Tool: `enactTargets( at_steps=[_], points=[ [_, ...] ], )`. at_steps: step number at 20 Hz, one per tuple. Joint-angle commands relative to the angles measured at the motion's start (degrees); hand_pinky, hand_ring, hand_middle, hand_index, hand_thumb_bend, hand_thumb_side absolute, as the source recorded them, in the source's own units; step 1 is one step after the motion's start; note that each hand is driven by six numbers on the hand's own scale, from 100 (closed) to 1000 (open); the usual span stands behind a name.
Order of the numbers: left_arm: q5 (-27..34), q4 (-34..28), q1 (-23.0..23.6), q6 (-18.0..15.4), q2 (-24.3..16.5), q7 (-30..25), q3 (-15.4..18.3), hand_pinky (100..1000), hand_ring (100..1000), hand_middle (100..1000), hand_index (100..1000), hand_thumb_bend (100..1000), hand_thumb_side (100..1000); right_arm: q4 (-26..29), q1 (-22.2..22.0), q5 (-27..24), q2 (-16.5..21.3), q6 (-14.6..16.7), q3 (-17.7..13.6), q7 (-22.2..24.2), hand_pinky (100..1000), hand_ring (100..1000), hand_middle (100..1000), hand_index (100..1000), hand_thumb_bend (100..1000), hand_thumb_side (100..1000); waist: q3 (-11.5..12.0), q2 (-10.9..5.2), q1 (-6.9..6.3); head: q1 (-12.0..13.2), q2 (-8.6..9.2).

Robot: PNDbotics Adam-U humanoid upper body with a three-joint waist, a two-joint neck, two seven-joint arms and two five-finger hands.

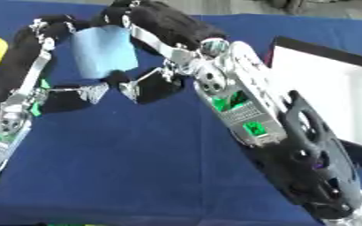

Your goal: Pick up the objects with one hand, pass them to the other hand, and then place them into the box on the other side of the table.

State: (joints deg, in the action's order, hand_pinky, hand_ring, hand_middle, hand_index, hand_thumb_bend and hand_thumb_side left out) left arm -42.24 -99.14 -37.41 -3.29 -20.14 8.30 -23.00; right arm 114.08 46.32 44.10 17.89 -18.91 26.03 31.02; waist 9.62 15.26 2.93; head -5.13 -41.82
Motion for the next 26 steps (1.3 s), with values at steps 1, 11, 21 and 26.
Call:
enactTargets(
  at_steps=[1,11,21,26],
  points=[
    [1.4,-0.9,-0.9,-1.5,-0.3,0.7,0.3,670,482,487,583,100,272,0.5,0.1,-0.5,1.2,0.2,-0.1,0.0,884,978,818,863,194,100,0.1,-1.29,-0.27,-0.1,-0.38],
    [2.7,-0.8,-1.3,-2.6,-0.3,1.6,0.5,655,468,475,573,100,273,0.5,0.1,-1.0,2.1,3.7,-0.3,2.9,902,1000,860,931,315,100,0.3,-1.13,-0.30,0.1,-0.52],
    [8.1,-0.1,-1.2,-9.1,-0.3,1.9,-0.1,635,454,463,573,100,331,0.5,0.2,-0.9,2.1,2.4,-0.1,-0.3,890,975,795,854,253,100,0.3,-1.08,-0.19,0.0,-0.73],
    [11.3,0.6,-1.0,-12.8,-0.4,1.7,0.1,632,453,462,572,100,343,0.5,0.2,-0.1,2.2,1.9,0.4,-0.9,887,961,779,834,258,100,0.1,-1.24,0.01,0.1,-1.05]
  ],
)
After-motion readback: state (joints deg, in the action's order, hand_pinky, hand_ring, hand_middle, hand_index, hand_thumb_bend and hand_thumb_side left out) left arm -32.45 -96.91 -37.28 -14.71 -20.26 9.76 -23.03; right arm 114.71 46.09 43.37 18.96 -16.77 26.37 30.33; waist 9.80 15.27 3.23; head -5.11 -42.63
